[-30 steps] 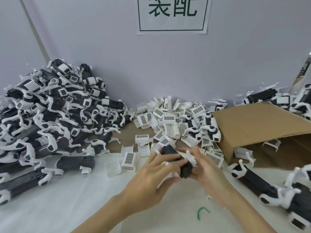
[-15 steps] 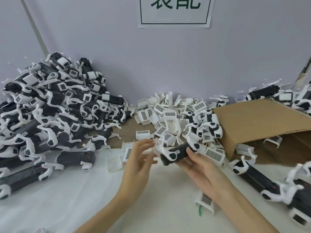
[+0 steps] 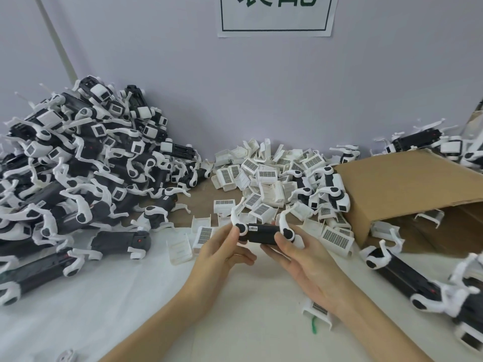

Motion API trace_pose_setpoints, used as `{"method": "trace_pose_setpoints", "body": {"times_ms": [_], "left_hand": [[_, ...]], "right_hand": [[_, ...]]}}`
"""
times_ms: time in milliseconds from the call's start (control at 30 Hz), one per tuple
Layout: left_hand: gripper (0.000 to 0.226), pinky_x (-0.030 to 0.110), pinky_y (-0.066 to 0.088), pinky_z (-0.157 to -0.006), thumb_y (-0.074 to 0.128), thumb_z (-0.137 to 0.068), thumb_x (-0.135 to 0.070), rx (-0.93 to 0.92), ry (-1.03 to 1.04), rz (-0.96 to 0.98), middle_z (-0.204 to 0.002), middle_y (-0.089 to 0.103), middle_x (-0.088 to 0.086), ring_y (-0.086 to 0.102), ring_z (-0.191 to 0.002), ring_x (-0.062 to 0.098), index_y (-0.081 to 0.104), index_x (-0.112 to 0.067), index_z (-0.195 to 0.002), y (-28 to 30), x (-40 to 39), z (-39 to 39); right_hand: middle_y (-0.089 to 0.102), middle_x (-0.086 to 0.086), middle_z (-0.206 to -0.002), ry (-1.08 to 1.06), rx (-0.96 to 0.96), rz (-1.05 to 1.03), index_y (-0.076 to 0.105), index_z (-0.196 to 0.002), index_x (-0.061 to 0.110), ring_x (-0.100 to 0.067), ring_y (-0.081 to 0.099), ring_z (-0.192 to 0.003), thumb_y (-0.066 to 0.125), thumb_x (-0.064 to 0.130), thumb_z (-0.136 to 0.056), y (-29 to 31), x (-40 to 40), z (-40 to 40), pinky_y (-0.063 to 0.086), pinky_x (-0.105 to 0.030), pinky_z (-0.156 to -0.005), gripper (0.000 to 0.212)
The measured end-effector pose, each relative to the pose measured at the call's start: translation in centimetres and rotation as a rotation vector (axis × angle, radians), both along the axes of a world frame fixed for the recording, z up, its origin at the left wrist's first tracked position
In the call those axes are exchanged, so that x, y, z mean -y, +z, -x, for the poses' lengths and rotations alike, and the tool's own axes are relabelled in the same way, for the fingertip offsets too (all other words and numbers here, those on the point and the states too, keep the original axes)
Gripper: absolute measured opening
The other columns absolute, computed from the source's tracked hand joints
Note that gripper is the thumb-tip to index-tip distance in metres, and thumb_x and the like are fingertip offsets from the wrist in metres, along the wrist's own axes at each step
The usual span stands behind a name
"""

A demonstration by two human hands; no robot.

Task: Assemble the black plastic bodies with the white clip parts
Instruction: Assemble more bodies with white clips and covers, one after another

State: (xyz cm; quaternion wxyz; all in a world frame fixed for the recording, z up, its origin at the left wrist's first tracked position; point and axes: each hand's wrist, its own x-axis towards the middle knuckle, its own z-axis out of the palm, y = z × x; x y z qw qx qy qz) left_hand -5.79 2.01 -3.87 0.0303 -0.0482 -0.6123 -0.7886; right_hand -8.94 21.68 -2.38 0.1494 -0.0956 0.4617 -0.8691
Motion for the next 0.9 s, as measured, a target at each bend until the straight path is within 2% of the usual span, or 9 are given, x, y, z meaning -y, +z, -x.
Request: {"method": "trace_pose_setpoints", "body": {"times_ms": [67, 200, 300, 433, 533, 600, 733, 833, 900], "left_hand": [[0.065, 0.038, 0.057, -0.087, 0.073, -0.089, -0.056, 0.011, 0.002, -0.032, -0.116, 0.07, 0.017, 0.069, -0.089, 0.031, 0.068, -0.003, -0.126, 0.2, 0.1, 0.1], [0.066, 0.037, 0.058, -0.083, 0.081, -0.082, -0.052, 0.035, 0.014, -0.019, -0.103, 0.067, 0.02, 0.07, -0.085, 0.032, 0.065, 0.003, -0.115, 0.2, 0.2, 0.3], [0.058, 0.041, 0.057, -0.089, 0.079, -0.088, -0.047, 0.006, -0.017, -0.012, -0.105, 0.068, 0.024, 0.069, -0.091, 0.033, 0.066, 0.002, -0.118, -0.1, 0.6, 0.1], [0.041, 0.038, 0.056, -0.091, 0.074, -0.097, -0.028, -0.051, -0.106, -0.012, -0.122, 0.07, 0.013, 0.068, -0.097, 0.032, 0.068, -0.015, -0.135, -0.2, 0.6, 0.1], [0.056, 0.031, 0.058, -0.081, 0.08, -0.087, -0.009, -0.039, -0.101, -0.078, -0.124, 0.071, -0.004, 0.07, -0.088, 0.029, 0.07, -0.036, -0.136, -0.2, 0.5, 0.3], [0.068, 0.031, 0.058, -0.079, 0.079, -0.081, 0.002, -0.038, -0.088, -0.102, -0.135, 0.068, -0.005, 0.071, -0.087, 0.03, 0.068, -0.037, -0.137, -0.3, 0.5, 0.4], [0.077, 0.038, 0.056, -0.099, 0.066, -0.078, 0.011, -0.147, -0.117, -0.044, -0.146, 0.061, 0.004, 0.068, -0.114, 0.03, 0.058, -0.025, -0.146, -0.7, 0.9, 0.7], [0.085, 0.041, 0.054, -0.108, 0.051, -0.068, 0.02, -0.126, -0.129, -0.086, -0.149, 0.061, 0.005, 0.064, -0.129, 0.031, 0.061, -0.018, -0.143, -0.7, 1.0, 0.9], [0.087, 0.044, 0.051, -0.113, 0.043, -0.069, 0.027, -0.074, -0.133, -0.121, -0.151, 0.061, 0.001, 0.062, -0.134, 0.031, 0.068, -0.018, -0.14, -0.7, 1.0, 0.8]], "right_hand": [[0.066, -0.024, -0.135, 0.017, -0.001, 0.002, 0.055, -0.135, -0.007, -0.035, 0.065, -0.127, 0.074, 0.011, -0.087, 0.1, -0.2, 0.0, 0.05, -0.04, -0.111, 0.055], [0.065, -0.026, -0.136, 0.047, -0.017, -0.01, 0.053, -0.138, -0.005, -0.036, 0.063, -0.13, 0.07, 0.008, -0.09, 0.0, -0.4, -0.1, 0.051, -0.04, -0.11, 0.053], [0.064, -0.024, -0.138, 0.078, -0.063, -0.044, 0.052, -0.141, -0.003, -0.034, 0.06, -0.133, 0.068, 0.011, -0.095, 0.2, -0.7, -0.1, 0.048, -0.039, -0.112, 0.051], [0.061, -0.022, -0.144, 0.089, -0.118, -0.065, 0.05, -0.143, -0.001, -0.035, 0.057, -0.137, 0.072, 0.008, -0.09, 0.7, -1.4, 0.1, 0.049, -0.042, -0.112, 0.059], [0.059, -0.023, -0.145, 0.105, -0.086, -0.074, 0.047, -0.15, 0.012, -0.045, 0.059, -0.131, 0.069, 0.001, -0.093, 0.8, -1.9, 0.2, 0.057, -0.04, -0.101, 0.061], [0.064, -0.018, -0.141, 0.132, 0.021, -0.026, 0.049, -0.151, 0.023, -0.053, 0.061, -0.124, 0.071, 0.009, -0.092, 0.9, -2.3, 0.1, 0.062, -0.038, -0.085, 0.064], [0.061, -0.028, -0.141, 0.205, 0.167, 0.132, 0.047, -0.152, 0.022, -0.06, 0.054, -0.129, 0.065, 0.028, -0.095, 1.6, -2.4, -0.1, 0.059, -0.043, -0.091, 0.06], [0.063, -0.028, -0.137, 0.136, 0.17, -0.017, 0.052, -0.145, 0.017, -0.057, 0.061, -0.122, 0.061, 0.048, -0.1, 1.4, -1.2, 0.0, 0.062, -0.042, -0.083, 0.055], [0.065, -0.027, -0.132, 0.048, 0.175, -0.091, 0.054, -0.14, 0.008, -0.057, 0.062, -0.118, 0.055, 0.048, -0.1, 0.8, -0.6, 0.1, 0.061, -0.043, -0.081, 0.056]]}}
